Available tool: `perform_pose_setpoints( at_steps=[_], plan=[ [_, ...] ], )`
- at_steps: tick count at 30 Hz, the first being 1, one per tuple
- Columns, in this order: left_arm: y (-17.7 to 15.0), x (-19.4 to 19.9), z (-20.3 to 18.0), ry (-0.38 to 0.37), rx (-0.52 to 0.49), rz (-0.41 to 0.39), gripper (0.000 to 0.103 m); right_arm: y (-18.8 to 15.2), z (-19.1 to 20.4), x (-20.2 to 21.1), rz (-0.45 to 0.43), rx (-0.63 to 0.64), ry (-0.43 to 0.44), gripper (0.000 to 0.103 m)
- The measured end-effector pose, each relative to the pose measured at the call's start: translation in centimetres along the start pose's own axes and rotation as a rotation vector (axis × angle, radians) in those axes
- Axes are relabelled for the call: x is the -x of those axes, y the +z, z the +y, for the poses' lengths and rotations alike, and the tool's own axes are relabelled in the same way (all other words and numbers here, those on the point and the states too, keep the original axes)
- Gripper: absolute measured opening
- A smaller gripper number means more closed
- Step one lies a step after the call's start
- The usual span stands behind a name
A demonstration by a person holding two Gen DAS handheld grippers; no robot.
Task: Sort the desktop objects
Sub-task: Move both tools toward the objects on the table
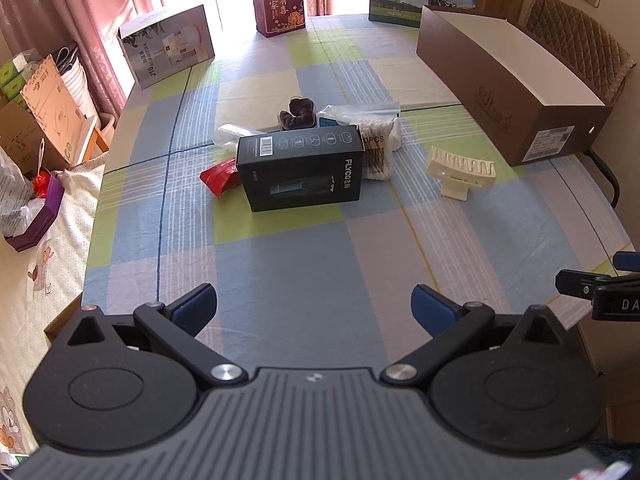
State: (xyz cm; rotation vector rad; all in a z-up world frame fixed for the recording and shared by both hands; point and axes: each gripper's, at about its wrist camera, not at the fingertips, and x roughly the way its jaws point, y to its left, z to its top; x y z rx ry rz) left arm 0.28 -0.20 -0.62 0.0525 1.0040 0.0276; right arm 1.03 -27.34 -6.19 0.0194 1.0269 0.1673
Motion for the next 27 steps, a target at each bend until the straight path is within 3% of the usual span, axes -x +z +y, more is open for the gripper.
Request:
perform_pose_setpoints(
  at_steps=[27],
  plan=[
    [0.7, -0.5, 0.7, -0.006, 0.012, 0.021, 0.102, 0.9, 0.9, -1.3, 0.012, 0.029, 0.046, 0.101]
  ],
)
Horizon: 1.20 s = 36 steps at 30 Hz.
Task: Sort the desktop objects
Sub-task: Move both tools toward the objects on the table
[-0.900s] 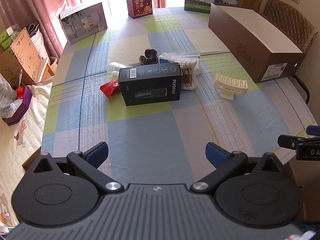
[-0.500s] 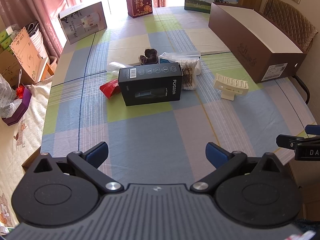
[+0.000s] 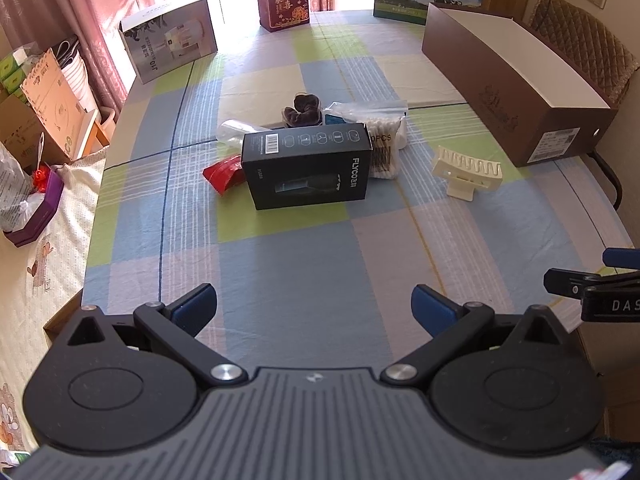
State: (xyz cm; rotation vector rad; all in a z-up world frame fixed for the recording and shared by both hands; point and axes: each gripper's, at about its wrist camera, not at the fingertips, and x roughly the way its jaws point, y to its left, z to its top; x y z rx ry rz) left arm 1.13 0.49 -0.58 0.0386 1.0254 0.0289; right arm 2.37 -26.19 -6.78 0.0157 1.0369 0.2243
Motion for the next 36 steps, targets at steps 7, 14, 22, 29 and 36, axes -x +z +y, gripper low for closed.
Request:
perform_pose_setpoints(
  at_steps=[7, 14, 22, 29, 36],
  plan=[
    [0.6, -0.6, 0.3, -0.027, 0.02, 0.001, 0.102, 0.7, -0.7, -0.5, -0.018, -0.005, 0.007, 0.101],
    [1.5, -1.4, 0.9, -0.045, 0.057, 0.01, 0.102, 1.7, -1.5, -1.3, -0.023, -0.008, 0.03, 0.101],
    [2.9, -2.5, 1.1, -0.043, 0.081, 0.006, 0.102, 3.2, -1.7, -2.5, -0.023, 0.029, 0.054, 0.101],
    [4.0, -3.3, 0.8, -0.042, 0.093, 0.001, 0.102, 4.6, -1.9, -3.2, -0.02, 0.06, 0.069, 0.101],
    [4.7, -4.6, 0.6, -0.065, 0.102, 0.009, 0.102, 5.8, -2.2, -4.3, -0.029, 0.094, 0.106, 0.101]
  ],
)
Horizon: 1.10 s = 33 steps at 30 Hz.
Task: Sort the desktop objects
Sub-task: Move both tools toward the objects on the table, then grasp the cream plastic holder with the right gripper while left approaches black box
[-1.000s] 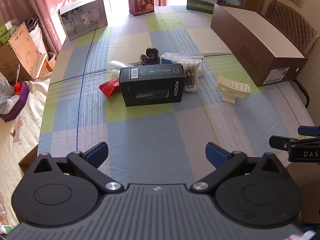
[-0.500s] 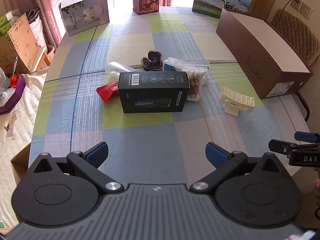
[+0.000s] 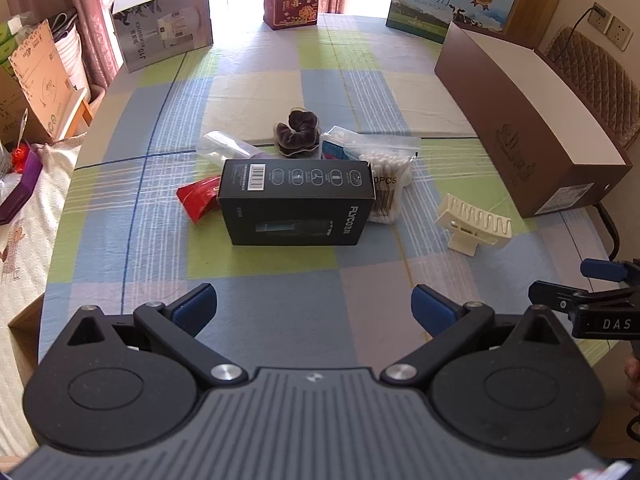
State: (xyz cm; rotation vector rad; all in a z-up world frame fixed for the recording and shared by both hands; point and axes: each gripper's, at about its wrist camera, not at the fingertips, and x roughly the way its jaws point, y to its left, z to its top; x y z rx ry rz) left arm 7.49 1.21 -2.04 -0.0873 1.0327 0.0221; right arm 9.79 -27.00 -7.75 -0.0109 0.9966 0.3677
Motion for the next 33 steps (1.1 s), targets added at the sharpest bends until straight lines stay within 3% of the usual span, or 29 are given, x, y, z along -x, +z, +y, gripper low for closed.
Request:
perform_pose_setpoints(
  at_steps=[10, 13, 18, 24, 27, 33],
  plan=[
    [1.3, -2.3, 1.2, 0.022, 0.015, 0.001, 0.102, 1.8, -0.4, -3.9, -0.063, 0.145, 0.044, 0.1],
    [1.5, -2.9, 1.5, 0.036, 0.016, 0.007, 0.102, 2.4, -0.2, -5.1, -0.062, 0.205, 0.063, 0.081],
    [1.6, -3.9, 1.6, 0.038, 0.019, 0.028, 0.102, 3.0, 0.6, -6.9, -0.062, 0.307, 0.078, 0.073],
    [1.9, -4.9, 1.8, 0.038, 0.012, 0.046, 0.102, 3.0, 1.7, -8.8, -0.023, 0.424, 0.071, 0.052],
    [2.1, -5.3, 2.0, 0.038, 0.003, 0.047, 0.102, 2.9, 1.7, -9.0, 0.008, 0.447, 0.08, 0.027],
    [2.7, -5.8, 2.1, 0.033, -0.053, 0.048, 0.102, 2.6, 1.2, -8.1, 0.071, 0.38, 0.115, 0.025]
  ],
)
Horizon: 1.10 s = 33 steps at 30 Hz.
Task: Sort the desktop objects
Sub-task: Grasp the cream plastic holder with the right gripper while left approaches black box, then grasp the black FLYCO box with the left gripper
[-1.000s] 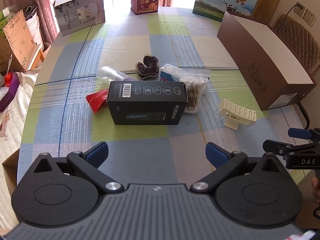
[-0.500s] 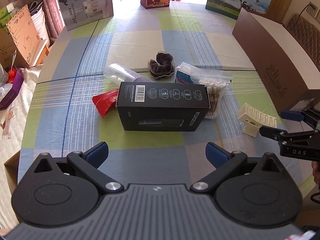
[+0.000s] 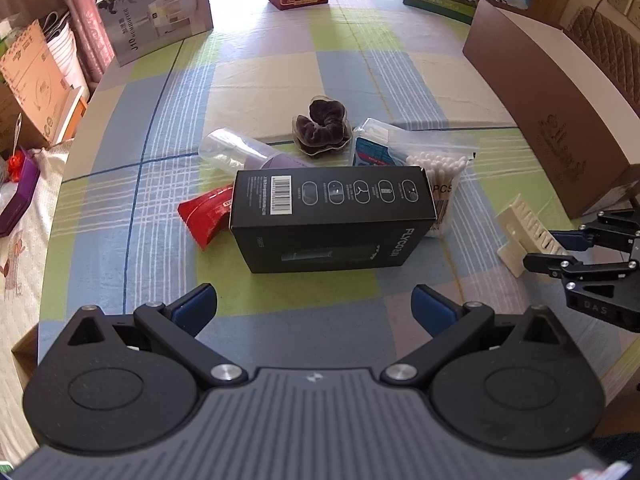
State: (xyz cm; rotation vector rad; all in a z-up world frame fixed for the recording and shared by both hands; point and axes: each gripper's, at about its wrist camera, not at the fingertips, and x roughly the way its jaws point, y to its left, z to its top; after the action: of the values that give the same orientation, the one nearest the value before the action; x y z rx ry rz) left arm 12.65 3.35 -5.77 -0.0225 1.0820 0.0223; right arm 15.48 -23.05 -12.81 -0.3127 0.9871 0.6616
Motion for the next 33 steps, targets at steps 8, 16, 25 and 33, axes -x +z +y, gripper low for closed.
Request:
perform_pose_setpoints(
  at_steps=[8, 16, 25, 33],
  plan=[
    [1.0, 0.1, 0.5, -0.023, -0.184, -0.061, 0.102, -1.9, -1.0, 2.2, 0.047, -0.15, -0.052, 0.025],
    [1.4, -2.6, 1.8, -0.11, -0.275, -0.08, 0.097, -4.0, -3.0, 4.3, 0.054, -0.305, -0.138, 0.025],
    [0.8, -2.1, -1.1, -0.272, -0.318, -0.102, 0.095, -5.4, -4.4, 5.9, 0.051, -0.381, -0.194, 0.025],
    [0.6, -1.7, -3.9, -0.284, -0.417, -0.114, 0.095, -5.7, -4.7, 6.3, 0.05, -0.397, -0.213, 0.025]
  ],
)
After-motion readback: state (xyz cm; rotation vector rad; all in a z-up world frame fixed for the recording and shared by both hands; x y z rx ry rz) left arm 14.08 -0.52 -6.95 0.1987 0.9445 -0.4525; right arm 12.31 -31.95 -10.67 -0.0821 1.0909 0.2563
